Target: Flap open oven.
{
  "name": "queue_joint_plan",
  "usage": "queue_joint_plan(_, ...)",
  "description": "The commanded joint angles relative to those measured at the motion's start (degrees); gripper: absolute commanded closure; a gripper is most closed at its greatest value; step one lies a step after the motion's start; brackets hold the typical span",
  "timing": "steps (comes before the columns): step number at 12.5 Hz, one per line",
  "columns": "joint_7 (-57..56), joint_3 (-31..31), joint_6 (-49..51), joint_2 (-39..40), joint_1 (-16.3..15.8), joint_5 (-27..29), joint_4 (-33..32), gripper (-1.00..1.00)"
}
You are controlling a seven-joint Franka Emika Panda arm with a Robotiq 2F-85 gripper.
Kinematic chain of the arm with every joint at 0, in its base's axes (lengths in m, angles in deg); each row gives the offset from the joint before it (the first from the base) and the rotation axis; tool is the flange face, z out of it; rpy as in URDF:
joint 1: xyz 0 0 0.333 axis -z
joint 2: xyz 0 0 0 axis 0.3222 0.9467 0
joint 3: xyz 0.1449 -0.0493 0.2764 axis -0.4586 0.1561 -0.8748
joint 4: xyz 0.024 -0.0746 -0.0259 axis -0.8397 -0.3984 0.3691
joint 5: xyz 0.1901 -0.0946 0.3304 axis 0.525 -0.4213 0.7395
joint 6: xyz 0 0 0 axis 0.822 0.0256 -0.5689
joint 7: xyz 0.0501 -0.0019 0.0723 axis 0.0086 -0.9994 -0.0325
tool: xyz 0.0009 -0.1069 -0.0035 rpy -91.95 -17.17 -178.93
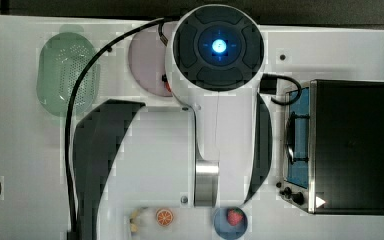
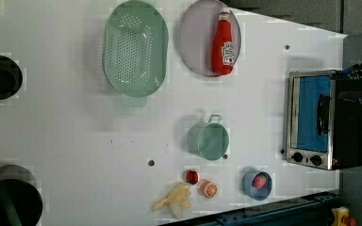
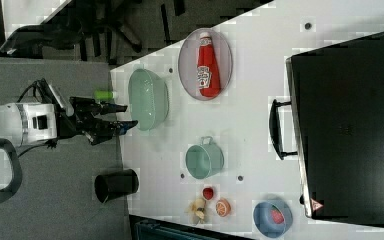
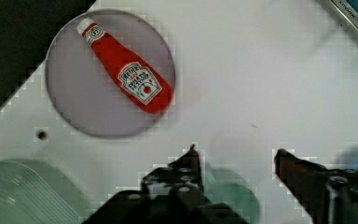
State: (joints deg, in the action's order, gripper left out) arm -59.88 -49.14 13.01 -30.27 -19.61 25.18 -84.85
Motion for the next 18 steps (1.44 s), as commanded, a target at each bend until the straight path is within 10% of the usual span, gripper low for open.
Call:
queue_joint_plan(1,-3.7,0.8,11.9,-16.6,1.7,-2.3,-7.0,-0.59)
queue_joint_plan(3,-3.7,0.8,11.9,-16.6,1.7,-2.3,-7.0,-1.00)
queue_joint_plan(6,-3.7,0.8,11.9,-16.6,1.7,-2.3,-7.0,-1.00)
queue_joint_plan(13,-3.9,1.2,11.9,-16.5,1.9,-2.3,-8.2,0.56)
queue_joint_plan(18,-13.4,4.4,9.2,-14.8,2.3,-2.5,-13.0,0.65)
